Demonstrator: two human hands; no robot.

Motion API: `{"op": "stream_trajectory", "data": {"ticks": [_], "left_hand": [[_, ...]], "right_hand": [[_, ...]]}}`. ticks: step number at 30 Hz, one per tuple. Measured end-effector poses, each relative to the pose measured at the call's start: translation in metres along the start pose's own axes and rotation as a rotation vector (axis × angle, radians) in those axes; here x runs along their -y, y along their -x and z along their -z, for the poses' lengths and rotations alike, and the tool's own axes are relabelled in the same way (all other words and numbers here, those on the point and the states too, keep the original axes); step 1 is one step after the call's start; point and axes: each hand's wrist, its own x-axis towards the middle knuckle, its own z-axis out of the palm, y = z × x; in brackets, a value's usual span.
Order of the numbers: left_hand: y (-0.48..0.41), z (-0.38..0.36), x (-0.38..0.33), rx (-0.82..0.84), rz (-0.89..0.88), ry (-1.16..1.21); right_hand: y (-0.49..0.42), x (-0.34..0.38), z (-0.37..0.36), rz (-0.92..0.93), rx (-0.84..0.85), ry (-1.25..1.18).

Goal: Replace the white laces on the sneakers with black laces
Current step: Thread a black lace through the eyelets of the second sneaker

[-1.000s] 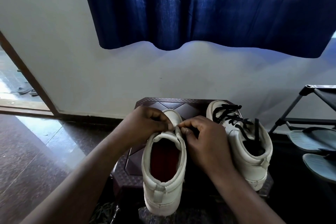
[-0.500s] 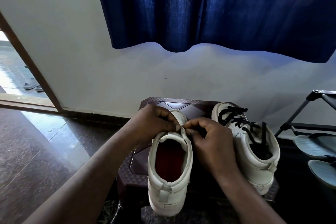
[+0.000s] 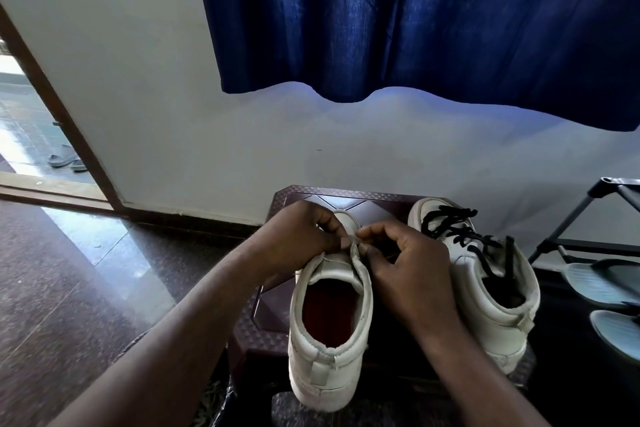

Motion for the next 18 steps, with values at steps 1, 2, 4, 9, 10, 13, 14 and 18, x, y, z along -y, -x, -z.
{"op": "stream_trajectory", "data": {"ticks": [1,2,4,9,10,13,14,18], "left_hand": [[-0.001,0.001,-0.001,-0.010,-0.015,-0.046],[-0.001,0.001,-0.003,-0.017,-0.030,-0.080],[0.001,0.001,-0.006,-0.028,-0.043,-0.097],[0.001,0.010,-0.001,-0.080,0.004,0.216],[0.000,0.012,0.001,-0.083,-0.012,0.235],[0.001,0.012,0.000,-0.124,-0.067,0.245],[0.001,0.013,-0.001,-0.152,-0.072,0.279],[0.000,0.016,-0.002,-0.150,-0.086,0.398]], "right_hand": [[-0.001,0.000,-0.001,0.004,0.005,0.000],[-0.002,0.000,-0.002,0.004,0.008,-0.008],[-0.005,0.002,-0.002,-0.019,0.017,-0.050],[-0.016,0.007,-0.004,-0.198,0.121,-0.180],[-0.017,0.009,-0.005,-0.210,0.131,-0.209],[-0.019,0.013,-0.009,-0.221,0.136,-0.314],[-0.020,0.016,-0.010,-0.225,0.125,-0.381],[-0.020,0.025,-0.013,-0.188,0.039,-0.615]]}}
